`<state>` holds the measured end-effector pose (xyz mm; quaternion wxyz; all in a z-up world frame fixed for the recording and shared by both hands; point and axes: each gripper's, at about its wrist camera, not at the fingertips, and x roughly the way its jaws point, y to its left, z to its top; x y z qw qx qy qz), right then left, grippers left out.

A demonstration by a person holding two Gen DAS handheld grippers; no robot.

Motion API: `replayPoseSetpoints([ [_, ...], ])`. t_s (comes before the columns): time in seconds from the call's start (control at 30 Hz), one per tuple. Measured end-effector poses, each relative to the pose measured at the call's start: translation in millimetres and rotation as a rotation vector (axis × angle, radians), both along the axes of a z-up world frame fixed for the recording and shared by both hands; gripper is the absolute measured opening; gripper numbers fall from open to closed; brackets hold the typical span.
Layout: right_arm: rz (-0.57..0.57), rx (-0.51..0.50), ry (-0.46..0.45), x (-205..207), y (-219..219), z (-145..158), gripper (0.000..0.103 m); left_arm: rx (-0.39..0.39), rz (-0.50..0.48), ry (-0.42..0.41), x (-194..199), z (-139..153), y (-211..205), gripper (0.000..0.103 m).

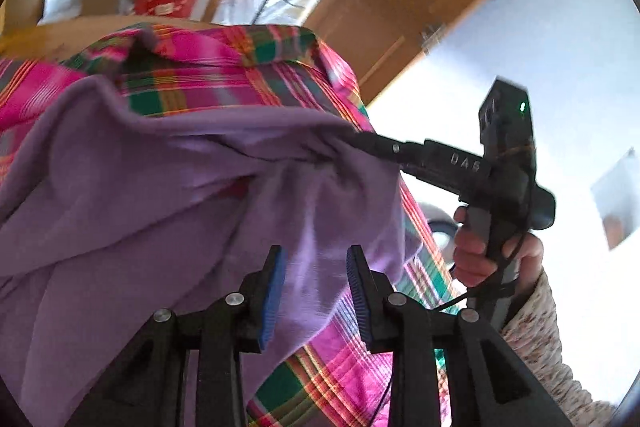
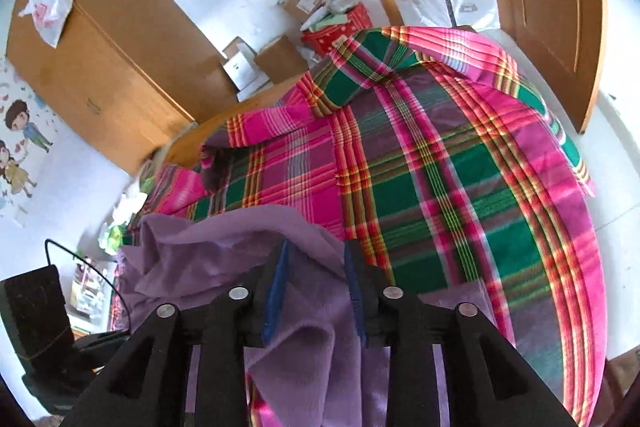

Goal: Fold clothes

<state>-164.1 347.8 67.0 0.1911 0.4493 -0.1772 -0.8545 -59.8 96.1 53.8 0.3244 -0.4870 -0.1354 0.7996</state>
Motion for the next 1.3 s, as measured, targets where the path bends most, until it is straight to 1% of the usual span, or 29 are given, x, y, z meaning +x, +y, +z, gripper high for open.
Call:
replayPoseSetpoints([
  [0.03, -0.003, -0.017, 0.010, 5, 3, 2, 0.037, -0.015, -0.009, 0.009, 1, 0, 6, 0.032],
  [0.2, -0.030, -0.102, 0.070, 34, 24, 9, 0.040, -0.088, -0.054, 0.055, 4, 0, 38, 0.032],
  [0.27, -0.053, -0.097, 0.091, 45, 30, 9, 0.041, -0.109, -0.054, 0.067, 3, -1, 45, 0.032],
  [0.33, -0.082, -0.101, 0.104, 56, 38, 2, 0.041, -0.120, -0.058, 0.071, 3, -1, 51, 0.032],
  [0.43, -0.118, -0.120, 0.070, 66, 50, -15, 0.041, -0.126, -0.087, 0.076, 8, 3, 62, 0.032],
  [0.5, -0.129, -0.150, 0.067, 72, 56, -24, 0.041, -0.144, -0.089, 0.079, 8, 2, 69, 0.032],
  [0.57, -0.119, -0.168, 0.069, 75, 56, -29, 0.041, -0.180, -0.079, 0.089, 8, -1, 75, 0.032],
  [0.67, -0.088, -0.167, 0.062, 74, 51, -34, 0.041, -0.210, -0.077, 0.086, 5, -4, 82, 0.032],
  [0.8, -0.047, -0.165, 0.053, 73, 43, -40, 0.041, -0.291, -0.049, 0.103, -1, -8, 90, 0.032],
  [0.87, -0.026, -0.164, 0.049, 72, 39, -43, 0.041, -0.289, -0.033, 0.081, -6, -12, 88, 0.032],
  [0.93, -0.006, -0.163, 0.045, 71, 35, -46, 0.040, -0.269, -0.029, 0.060, -10, -15, 86, 0.032],
  [0.97, 0.005, -0.162, 0.042, 71, 34, -48, 0.038, -0.262, -0.027, 0.056, -10, -16, 84, 0.032],
  [1.0, 0.020, -0.153, 0.042, 71, 30, -48, 0.029, -0.259, -0.025, 0.055, -10, -16, 83, 0.028],
  [1.03, 0.030, -0.144, 0.046, 71, 28, -47, 0.016, -0.259, -0.023, 0.057, -10, -17, 81, 0.018],
  [1.07, 0.036, -0.131, 0.053, 71, 26, -46, 0.013, -0.250, -0.021, 0.055, -11, -17, 79, 0.013],
  [1.1, 0.041, -0.118, 0.062, 72, 24, -45, 0.010, -0.234, -0.019, 0.051, -12, -17, 77, 0.009],
  [1.13, 0.035, -0.107, 0.071, 72, 24, -43, 0.007, -0.219, -0.018, 0.047, -13, -18, 75, 0.007],
  [1.17, 0.026, -0.096, 0.082, 73, 25, -41, 0.005, -0.209, -0.011, 0.043, -13, -18, 71, 0.005],
  [1.3, -0.021, -0.058, 0.120, 74, 30, -33, 0.004, -0.183, 0.038, 0.027, -15, -17, 52, 0.005],
])
